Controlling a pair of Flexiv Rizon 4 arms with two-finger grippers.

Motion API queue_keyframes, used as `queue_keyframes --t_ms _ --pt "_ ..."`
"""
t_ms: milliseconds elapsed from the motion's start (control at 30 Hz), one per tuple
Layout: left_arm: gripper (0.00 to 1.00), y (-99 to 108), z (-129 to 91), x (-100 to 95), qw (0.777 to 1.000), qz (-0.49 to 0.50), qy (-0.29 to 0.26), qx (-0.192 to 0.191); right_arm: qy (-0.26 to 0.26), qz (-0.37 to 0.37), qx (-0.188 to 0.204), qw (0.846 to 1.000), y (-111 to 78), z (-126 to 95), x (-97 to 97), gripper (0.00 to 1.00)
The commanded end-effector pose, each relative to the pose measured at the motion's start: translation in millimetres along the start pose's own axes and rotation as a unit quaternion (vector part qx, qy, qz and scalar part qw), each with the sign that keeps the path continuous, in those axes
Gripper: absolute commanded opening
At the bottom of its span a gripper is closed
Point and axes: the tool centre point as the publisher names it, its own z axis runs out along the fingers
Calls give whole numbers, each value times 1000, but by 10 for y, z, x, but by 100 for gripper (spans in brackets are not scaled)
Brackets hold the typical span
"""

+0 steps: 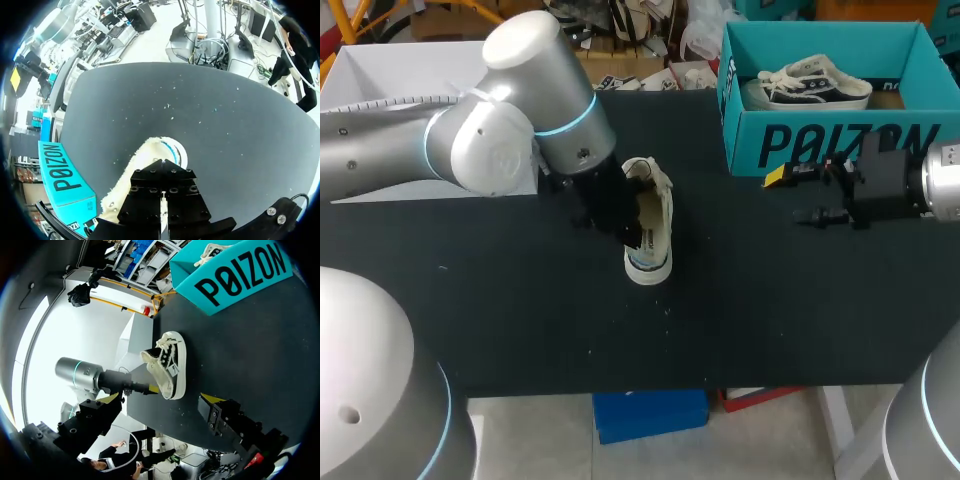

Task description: Take the shoe out of the shoebox, open the shoe tongue, remove and reinsert the insole, then place the shoe into the shoebox

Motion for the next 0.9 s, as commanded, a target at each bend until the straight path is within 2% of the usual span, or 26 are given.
queue_keyframes --t_ms 33,500,900 --pt "0 17 -27 45 1000 0 14 -3 -1 0 1 1000 9 11 4 100" --pt "0 157 218 -3 999 12 38 0 -1 0 1 1000 9 11 4 100" --pt "0 266 483 0 997 14 72 22 -1 0 1 1000 9 11 4 100"
